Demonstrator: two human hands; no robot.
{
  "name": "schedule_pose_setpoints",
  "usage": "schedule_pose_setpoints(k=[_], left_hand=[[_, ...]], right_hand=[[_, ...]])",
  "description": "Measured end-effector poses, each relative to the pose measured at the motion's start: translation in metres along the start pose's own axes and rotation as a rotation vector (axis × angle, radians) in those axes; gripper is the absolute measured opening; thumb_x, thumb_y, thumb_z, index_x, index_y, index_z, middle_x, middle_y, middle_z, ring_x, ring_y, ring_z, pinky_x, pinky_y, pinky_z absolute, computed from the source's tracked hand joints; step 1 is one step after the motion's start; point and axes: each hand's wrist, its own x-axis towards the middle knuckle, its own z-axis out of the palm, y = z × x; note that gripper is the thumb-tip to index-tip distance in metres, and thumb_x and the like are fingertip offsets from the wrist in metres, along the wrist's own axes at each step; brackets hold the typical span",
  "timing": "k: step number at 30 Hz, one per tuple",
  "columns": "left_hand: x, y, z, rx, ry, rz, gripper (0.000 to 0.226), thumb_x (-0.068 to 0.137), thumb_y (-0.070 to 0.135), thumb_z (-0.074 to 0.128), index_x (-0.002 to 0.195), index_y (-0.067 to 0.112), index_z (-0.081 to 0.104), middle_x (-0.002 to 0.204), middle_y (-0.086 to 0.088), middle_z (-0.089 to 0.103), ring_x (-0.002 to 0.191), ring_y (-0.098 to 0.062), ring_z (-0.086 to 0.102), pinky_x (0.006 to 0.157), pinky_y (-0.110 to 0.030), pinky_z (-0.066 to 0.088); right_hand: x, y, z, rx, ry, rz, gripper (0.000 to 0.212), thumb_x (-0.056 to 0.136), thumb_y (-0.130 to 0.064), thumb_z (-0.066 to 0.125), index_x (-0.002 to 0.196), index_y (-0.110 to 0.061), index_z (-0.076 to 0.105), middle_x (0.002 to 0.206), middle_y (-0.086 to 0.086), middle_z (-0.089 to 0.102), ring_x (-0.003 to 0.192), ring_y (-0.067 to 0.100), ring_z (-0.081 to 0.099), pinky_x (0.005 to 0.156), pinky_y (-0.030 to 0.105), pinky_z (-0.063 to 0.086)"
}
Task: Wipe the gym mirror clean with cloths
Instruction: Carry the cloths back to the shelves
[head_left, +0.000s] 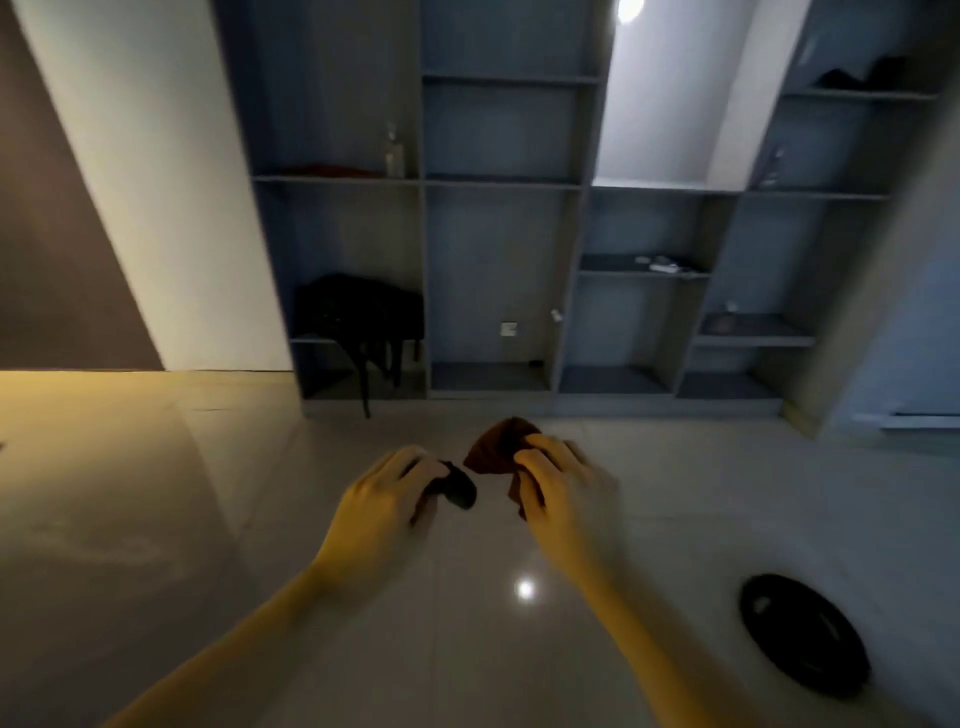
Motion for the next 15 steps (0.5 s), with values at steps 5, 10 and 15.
schedule_pose_setpoints(k=[5, 10, 15], left_hand=[[0.095, 0.012, 0.079, -0.029, -0.01, 0.213, 0.023, 0.09, 0.011, 0.067, 0.112, 0.014, 0.072, 0.114, 0.0, 0.067, 0.098, -0.014, 0.063, 0.081, -0.02, 0.052], [0.183, 0.011, 0.157, -0.082, 0.013, 0.338, 0.03, 0.096, 0.022, 0.054, 0.118, 0.014, 0.072, 0.117, 0.001, 0.068, 0.102, -0.012, 0.063, 0.084, -0.022, 0.053], [0.283, -0.005, 0.25, -0.19, 0.001, 0.363, 0.034, 0.086, 0.007, 0.079, 0.118, 0.015, 0.071, 0.117, 0.001, 0.068, 0.098, -0.015, 0.067, 0.083, -0.024, 0.054]], right_hand=[[0.003, 0.103, -0.023, -0.149, -0.046, 0.069, 0.039, 0.073, -0.013, 0.088, 0.11, -0.013, 0.077, 0.118, 0.007, 0.074, 0.094, 0.022, 0.073, 0.074, 0.036, 0.063], [0.02, 0.186, -0.033, -0.244, 0.002, 0.158, 0.046, 0.065, -0.011, 0.092, 0.108, -0.011, 0.077, 0.113, 0.006, 0.074, 0.089, 0.021, 0.073, 0.068, 0.032, 0.062], [0.069, 0.289, -0.002, -0.297, 0.079, 0.247, 0.034, 0.081, -0.008, 0.083, 0.113, -0.013, 0.076, 0.119, 0.005, 0.072, 0.091, 0.022, 0.072, 0.071, 0.035, 0.061]])
